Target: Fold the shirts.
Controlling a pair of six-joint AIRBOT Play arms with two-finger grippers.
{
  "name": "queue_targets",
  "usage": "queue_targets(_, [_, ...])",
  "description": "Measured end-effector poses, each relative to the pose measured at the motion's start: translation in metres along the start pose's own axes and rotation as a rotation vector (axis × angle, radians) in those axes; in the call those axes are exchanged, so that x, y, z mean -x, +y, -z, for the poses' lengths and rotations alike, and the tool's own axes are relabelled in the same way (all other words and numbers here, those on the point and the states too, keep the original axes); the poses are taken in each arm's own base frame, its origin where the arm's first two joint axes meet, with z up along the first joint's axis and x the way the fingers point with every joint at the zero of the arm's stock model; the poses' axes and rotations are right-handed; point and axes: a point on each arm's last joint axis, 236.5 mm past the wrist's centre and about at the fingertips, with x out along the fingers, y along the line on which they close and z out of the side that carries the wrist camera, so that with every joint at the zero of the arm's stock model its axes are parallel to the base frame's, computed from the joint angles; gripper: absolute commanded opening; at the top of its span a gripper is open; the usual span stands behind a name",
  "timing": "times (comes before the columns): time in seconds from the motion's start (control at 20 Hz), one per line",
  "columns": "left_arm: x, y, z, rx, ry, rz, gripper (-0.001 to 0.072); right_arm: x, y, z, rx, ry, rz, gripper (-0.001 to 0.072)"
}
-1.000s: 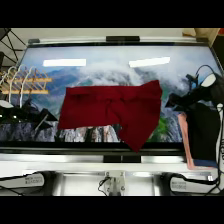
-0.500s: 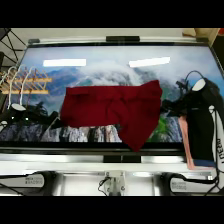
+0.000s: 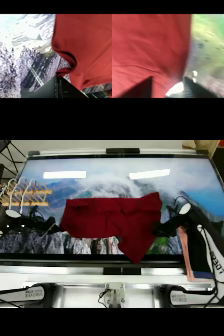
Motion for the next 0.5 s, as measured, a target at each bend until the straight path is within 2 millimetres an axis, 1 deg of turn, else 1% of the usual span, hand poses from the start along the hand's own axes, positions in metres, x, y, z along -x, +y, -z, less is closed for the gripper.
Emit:
queue_targets(0.05, [0.004,-0.003,-0.003,-0.015,-0.012,0.002,0.0028,-0.003,0.004,-0.002,0.003,-0.011,-0.003,0.0085])
queue_targets(0.15, [0.021,-0.015,-0.015,-0.067,-0.067,0.006,0.0027,-0.002,0.014,-0.010,0.034,-0.052,0.003,0.0085])
queue_targets(0.2, [0.036,-0.027,-0.024,-0.110,-0.115,0.010,0.0027,0.004,0.018,-0.019,0.070,-0.098,0.020,0.0085])
queue_targets(0.25, [0.055,-0.041,-0.036,-0.162,-0.174,0.014,0.0027,0.021,0.026,-0.030,0.106,-0.155,0.025,0.0085])
queue_targets(0.35, [0.115,-0.085,-0.059,-0.293,-0.339,0.025,0.0027,0.081,0.057,-0.057,0.208,-0.337,0.009,0.0085])
queue_targets(0.4, [0.157,-0.116,-0.068,-0.377,-0.447,0.030,0.0027,0.127,0.077,-0.068,0.272,-0.460,0.001,0.0085])
queue_targets(0.45, [0.204,-0.150,-0.071,-0.460,-0.570,0.039,0.0028,0.190,0.097,-0.081,0.337,-0.639,0.008,0.0085])
queue_targets(0.5, [0.260,-0.187,-0.067,-0.550,-0.720,0.046,0.0028,0.249,0.115,-0.081,0.391,-0.791,0.017,0.0085])
